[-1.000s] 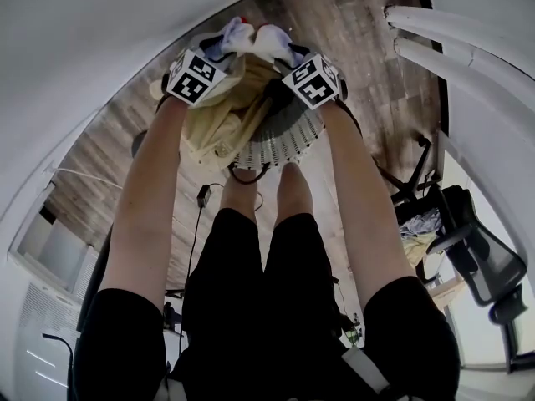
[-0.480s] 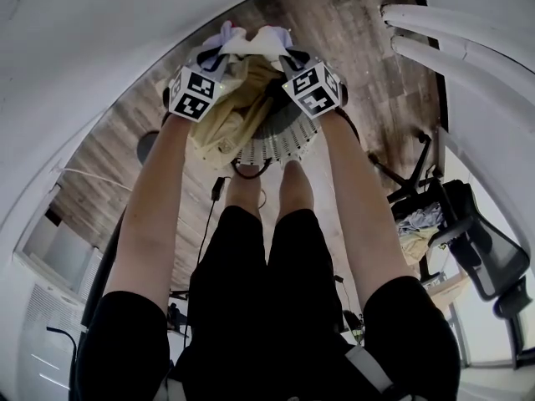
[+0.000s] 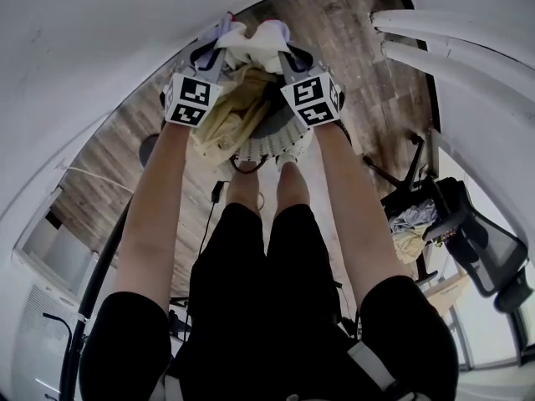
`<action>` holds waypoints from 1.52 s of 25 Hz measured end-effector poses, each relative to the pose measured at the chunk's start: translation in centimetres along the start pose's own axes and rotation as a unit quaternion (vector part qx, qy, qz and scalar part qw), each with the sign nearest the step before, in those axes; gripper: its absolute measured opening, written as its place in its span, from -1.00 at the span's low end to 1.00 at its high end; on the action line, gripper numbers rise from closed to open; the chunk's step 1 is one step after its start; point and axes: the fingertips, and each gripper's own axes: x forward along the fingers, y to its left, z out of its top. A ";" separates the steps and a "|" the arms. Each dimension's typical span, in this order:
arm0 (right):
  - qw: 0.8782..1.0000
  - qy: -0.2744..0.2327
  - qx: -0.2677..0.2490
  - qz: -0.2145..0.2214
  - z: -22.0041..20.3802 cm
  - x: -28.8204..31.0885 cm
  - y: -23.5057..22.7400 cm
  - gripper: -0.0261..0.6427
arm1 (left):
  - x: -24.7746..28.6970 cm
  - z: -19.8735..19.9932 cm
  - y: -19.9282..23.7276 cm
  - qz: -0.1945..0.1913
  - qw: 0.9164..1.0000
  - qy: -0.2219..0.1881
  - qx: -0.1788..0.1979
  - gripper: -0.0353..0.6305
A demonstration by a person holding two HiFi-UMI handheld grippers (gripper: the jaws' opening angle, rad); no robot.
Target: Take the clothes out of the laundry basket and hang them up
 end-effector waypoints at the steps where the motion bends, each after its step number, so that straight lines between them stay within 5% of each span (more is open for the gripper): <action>1: 1.000 -0.008 0.001 -0.006 0.8 -0.7 -0.2 -0.83 | -0.8 1.0 0.1 0.006 1.000 -0.008 0.001 -0.75; 10: 0.995 -0.088 -0.008 -0.045 9.8 -10.0 -0.1 -0.83 | -11.0 10.2 0.1 0.065 0.992 -0.101 -0.024 -0.75; 17: 0.985 -0.160 -0.016 -0.059 19.7 -19.4 1.6 -0.83 | -21.8 18.0 0.6 0.110 0.976 -0.176 -0.069 -0.76; 26: 0.970 -0.232 -0.031 -0.062 30.6 -31.4 5.7 -0.83 | -36.0 25.5 0.3 0.141 0.955 -0.250 -0.077 -0.76; 38: 0.948 -0.311 -0.047 0.043 37.0 -42.1 14.8 -0.83 | -52.7 27.6 -4.0 0.236 0.922 -0.286 -0.116 -0.77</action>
